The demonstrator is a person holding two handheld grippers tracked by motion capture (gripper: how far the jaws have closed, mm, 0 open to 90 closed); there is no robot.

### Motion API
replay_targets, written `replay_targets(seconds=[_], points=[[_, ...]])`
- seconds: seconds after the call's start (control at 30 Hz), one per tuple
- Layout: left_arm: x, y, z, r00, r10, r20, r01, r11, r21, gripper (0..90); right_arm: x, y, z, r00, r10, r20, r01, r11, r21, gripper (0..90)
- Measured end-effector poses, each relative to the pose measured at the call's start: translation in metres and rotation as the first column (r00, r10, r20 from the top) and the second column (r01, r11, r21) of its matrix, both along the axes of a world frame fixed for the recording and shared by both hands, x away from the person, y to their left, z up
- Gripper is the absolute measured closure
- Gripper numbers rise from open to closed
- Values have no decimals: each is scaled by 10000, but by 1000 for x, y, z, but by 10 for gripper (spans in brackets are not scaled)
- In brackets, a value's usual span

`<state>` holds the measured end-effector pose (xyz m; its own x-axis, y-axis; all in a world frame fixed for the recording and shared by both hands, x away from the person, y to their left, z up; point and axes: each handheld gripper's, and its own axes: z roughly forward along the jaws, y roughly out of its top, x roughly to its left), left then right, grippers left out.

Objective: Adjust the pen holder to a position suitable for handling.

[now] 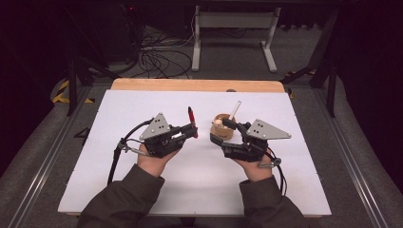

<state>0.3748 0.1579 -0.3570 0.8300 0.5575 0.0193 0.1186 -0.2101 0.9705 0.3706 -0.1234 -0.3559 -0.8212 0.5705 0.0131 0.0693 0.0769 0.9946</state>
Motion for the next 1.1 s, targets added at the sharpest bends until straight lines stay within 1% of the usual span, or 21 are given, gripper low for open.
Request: replay_targets(seconds=[0.1, 0.27, 0.47, 0.67, 0.83, 0.93, 1.1], points=[[3, -4, 2, 10000, 12, 54, -12, 10000, 8, 793, 1, -6, 1, 9999, -80, -86, 80, 10000, 35, 308], [9, -11, 6, 9999, 23, 134, -24, 10000, 43, 793, 0, -12, 3, 9999, -148, -50, 149, 9998, 144, 297], [16, -19, 9, 9997, 61, 248, -63, 9999, 79, 793, 1, -20, 4, 9996, -241, -122, 244, 9995, 198, 287], [23, -27, 12, 9997, 40, 237, -43, 9999, 107, 793, 0, -26, 8, 9993, -370, -98, 372, 9991, 188, 287], [29, -34, 15, 9996, 91, 278, -94, 9999, 92, 793, 0, -32, 8, 9987, -495, -99, 498, 9985, 238, 287], [33, -37, 16, 9994, 125, 330, -130, 9998, 164, 793, 1, -35, 8, 9984, -556, -85, 558, 9982, 239, 284], [41, -43, 16, 9992, 208, 343, -214, 9996, 159, 793, 1, -39, 9, 9981, -610, -117, 613, 9977, 278, 275]])
